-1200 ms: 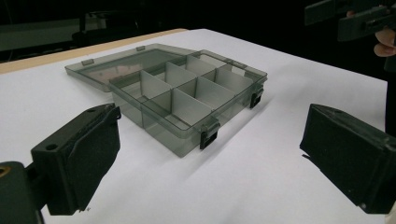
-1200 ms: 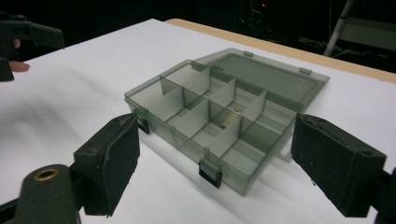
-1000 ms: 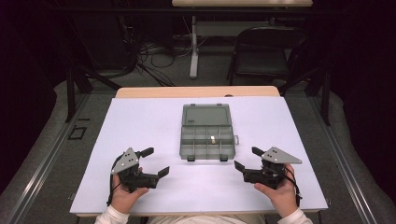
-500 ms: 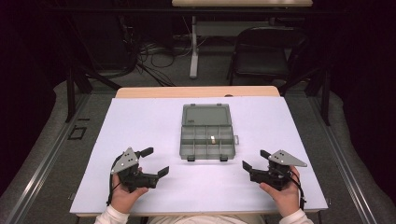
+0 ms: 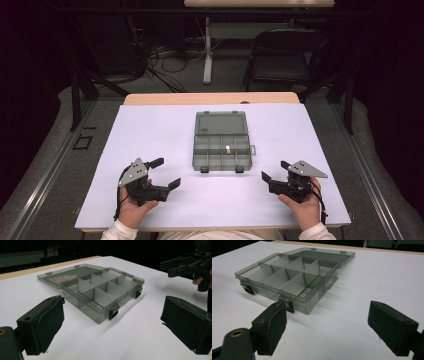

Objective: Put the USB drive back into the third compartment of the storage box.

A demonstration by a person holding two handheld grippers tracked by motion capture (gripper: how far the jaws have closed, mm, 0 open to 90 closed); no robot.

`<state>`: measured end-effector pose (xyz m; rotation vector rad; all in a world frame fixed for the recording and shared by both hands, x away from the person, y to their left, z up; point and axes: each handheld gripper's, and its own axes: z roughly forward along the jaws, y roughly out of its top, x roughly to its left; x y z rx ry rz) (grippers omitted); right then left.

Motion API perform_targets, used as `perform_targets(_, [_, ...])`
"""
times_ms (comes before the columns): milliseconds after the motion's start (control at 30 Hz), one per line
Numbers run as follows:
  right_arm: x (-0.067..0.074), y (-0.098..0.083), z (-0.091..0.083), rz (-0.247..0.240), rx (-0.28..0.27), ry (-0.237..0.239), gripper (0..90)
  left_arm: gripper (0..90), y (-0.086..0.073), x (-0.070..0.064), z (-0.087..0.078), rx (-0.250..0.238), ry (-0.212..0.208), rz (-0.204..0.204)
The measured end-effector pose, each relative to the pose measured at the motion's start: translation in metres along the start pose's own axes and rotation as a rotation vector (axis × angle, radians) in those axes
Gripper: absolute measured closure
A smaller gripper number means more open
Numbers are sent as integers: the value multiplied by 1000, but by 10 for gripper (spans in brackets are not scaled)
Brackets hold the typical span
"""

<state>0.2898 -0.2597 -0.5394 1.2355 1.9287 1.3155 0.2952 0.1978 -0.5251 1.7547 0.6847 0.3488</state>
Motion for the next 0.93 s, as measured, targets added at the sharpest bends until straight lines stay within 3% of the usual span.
perform_targets(933, [-8,-4,5,32,22,-26,159,44,-1,2,0,3,16,-10])
